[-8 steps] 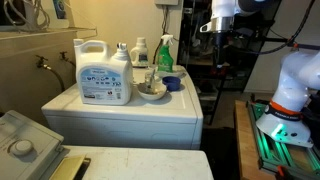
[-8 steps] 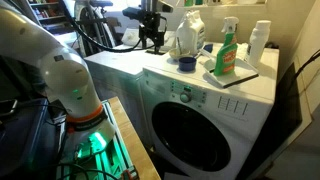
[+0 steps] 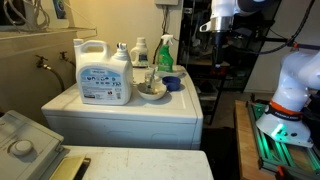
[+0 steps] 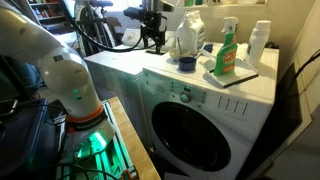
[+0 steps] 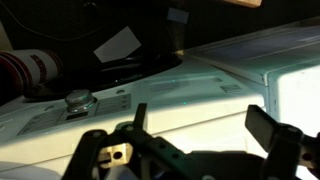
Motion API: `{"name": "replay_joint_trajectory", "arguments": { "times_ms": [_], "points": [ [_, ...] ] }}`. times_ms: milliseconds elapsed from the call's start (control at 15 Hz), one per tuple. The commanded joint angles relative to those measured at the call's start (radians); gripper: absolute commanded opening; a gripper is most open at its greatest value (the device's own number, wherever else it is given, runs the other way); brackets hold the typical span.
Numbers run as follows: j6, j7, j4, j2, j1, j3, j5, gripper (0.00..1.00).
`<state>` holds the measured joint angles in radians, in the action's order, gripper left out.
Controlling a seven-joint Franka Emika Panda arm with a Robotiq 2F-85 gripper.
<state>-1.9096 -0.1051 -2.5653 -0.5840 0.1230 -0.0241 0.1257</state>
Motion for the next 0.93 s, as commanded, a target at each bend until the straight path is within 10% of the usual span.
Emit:
{"name": "replay_joint_trajectory", "arguments": {
  "times_ms": [0,600,867],
  "points": [
    [-0.085,0.071,0.067,0.015,-0.081,-0.008,-0.092,1.0],
    [-0.446,0.113,0.422,0.243,-0.241,-0.001,-0.458,1.0],
    [-0.434,0.094,0.421,0.243,-0.219,0.014,-0.434,1.0]
  ]
}}
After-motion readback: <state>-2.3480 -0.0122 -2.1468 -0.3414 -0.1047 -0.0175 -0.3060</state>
